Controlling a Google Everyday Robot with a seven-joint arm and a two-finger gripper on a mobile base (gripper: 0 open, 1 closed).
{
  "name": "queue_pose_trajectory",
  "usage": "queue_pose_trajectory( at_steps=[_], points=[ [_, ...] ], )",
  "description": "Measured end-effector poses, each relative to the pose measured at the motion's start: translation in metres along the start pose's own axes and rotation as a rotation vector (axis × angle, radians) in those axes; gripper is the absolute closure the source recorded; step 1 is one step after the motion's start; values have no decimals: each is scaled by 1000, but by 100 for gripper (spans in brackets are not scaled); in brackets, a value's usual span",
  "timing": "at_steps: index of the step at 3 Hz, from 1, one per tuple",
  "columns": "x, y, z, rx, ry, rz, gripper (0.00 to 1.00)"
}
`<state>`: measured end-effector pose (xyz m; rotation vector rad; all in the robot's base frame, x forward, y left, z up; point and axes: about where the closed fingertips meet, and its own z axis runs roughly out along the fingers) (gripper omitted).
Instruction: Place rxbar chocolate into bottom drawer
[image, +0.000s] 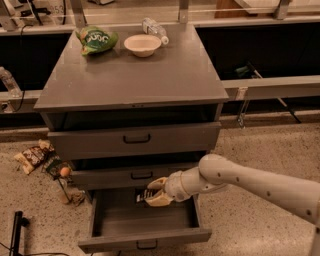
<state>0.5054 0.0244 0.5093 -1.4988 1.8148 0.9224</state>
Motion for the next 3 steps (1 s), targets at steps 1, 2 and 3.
queue_pose_trajectory(
  at_steps=[1,2,3],
  points=[
    [58,-19,64,-51,22,-11,100],
    [107,-41,112,-72,68,23,100],
    [117,-43,123,-78,73,34,100]
  ],
)
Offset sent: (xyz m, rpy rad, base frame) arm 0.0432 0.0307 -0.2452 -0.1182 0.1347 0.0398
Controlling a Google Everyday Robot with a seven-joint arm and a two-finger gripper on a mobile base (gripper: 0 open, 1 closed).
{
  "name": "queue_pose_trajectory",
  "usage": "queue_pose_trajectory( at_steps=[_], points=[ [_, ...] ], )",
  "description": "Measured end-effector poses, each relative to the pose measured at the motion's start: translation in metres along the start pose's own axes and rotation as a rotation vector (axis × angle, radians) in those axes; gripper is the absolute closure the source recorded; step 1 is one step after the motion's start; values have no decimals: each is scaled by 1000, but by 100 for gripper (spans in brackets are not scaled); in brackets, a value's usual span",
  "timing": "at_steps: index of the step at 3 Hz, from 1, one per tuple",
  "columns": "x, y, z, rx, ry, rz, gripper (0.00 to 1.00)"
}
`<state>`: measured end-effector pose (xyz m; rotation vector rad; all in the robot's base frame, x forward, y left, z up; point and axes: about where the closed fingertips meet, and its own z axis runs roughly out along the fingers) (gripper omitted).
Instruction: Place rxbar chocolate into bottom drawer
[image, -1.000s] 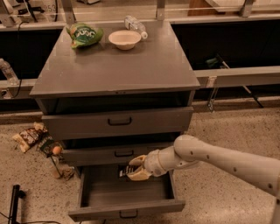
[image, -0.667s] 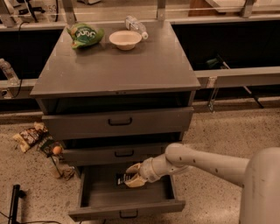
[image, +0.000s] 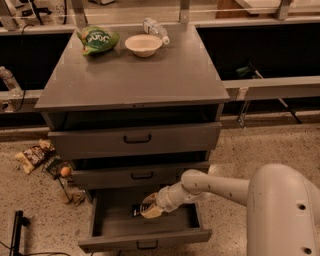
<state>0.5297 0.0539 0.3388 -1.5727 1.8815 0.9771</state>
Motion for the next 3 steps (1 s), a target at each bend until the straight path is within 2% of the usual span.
queue_pose_trajectory(
  at_steps=[1,2,3],
  points=[
    [16,-7,13,23,-37,22,100],
    [42,-27,26,80,-21,16,100],
    [68,-45,45,96,3,5,100]
  ],
)
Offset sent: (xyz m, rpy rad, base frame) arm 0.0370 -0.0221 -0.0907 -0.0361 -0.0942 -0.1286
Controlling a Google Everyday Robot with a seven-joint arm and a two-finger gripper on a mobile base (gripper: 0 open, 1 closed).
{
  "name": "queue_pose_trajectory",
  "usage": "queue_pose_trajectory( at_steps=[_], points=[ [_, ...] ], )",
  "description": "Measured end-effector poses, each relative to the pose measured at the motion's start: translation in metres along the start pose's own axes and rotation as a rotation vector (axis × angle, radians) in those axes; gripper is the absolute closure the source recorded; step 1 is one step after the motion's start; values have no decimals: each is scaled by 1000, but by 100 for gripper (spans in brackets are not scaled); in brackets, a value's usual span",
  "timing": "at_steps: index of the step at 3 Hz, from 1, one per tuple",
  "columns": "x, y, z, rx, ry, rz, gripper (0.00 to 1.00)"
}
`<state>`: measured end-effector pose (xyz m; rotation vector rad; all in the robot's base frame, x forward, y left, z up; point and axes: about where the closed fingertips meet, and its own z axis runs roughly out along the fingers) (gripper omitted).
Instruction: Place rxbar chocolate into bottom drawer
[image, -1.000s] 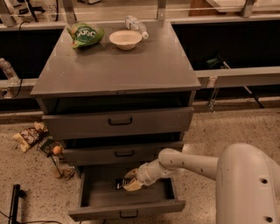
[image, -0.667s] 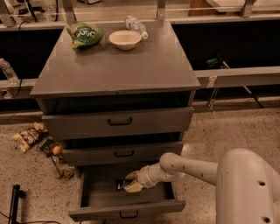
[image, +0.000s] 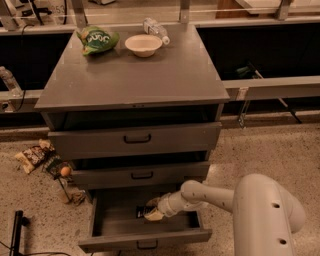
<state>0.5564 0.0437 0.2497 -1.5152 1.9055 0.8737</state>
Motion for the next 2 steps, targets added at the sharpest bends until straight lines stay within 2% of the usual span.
queue_pose_trajectory(
  at_steps=[1,2],
  points=[
    [28,-17,27,49,64,-3,80],
    [43,-31,42,103,105,3,49]
  ],
)
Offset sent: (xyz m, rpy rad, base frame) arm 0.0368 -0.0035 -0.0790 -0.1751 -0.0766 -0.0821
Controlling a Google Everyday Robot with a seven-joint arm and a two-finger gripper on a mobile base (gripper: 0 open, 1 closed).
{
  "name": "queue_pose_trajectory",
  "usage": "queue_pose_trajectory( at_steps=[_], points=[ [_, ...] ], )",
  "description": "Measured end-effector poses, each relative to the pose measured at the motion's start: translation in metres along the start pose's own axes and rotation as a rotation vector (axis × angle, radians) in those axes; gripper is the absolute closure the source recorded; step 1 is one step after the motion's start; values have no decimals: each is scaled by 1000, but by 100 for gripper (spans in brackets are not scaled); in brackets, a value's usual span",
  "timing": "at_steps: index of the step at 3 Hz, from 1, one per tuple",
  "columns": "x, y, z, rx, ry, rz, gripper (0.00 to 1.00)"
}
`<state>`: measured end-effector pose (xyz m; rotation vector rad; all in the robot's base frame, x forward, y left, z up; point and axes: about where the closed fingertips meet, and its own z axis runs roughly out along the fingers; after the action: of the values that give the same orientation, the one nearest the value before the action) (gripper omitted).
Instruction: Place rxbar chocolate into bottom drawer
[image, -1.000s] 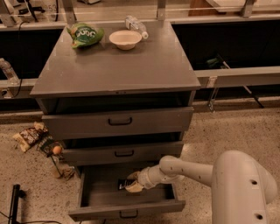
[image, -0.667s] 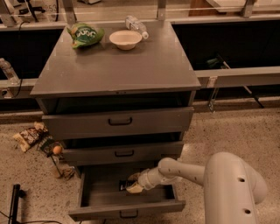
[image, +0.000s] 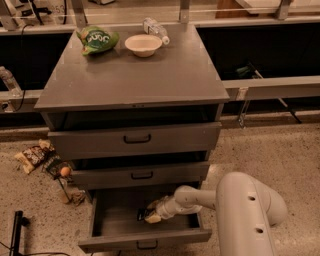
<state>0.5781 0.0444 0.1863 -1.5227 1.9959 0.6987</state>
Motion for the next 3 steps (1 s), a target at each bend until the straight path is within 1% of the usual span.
queue_pose_trajectory(
  at_steps=[1,2,3],
  points=[
    [6,-1,6,28,7,24,25],
    [4,2,-18,72,-21,69,27],
    [2,18,-62,124,-82,118,50]
  ],
)
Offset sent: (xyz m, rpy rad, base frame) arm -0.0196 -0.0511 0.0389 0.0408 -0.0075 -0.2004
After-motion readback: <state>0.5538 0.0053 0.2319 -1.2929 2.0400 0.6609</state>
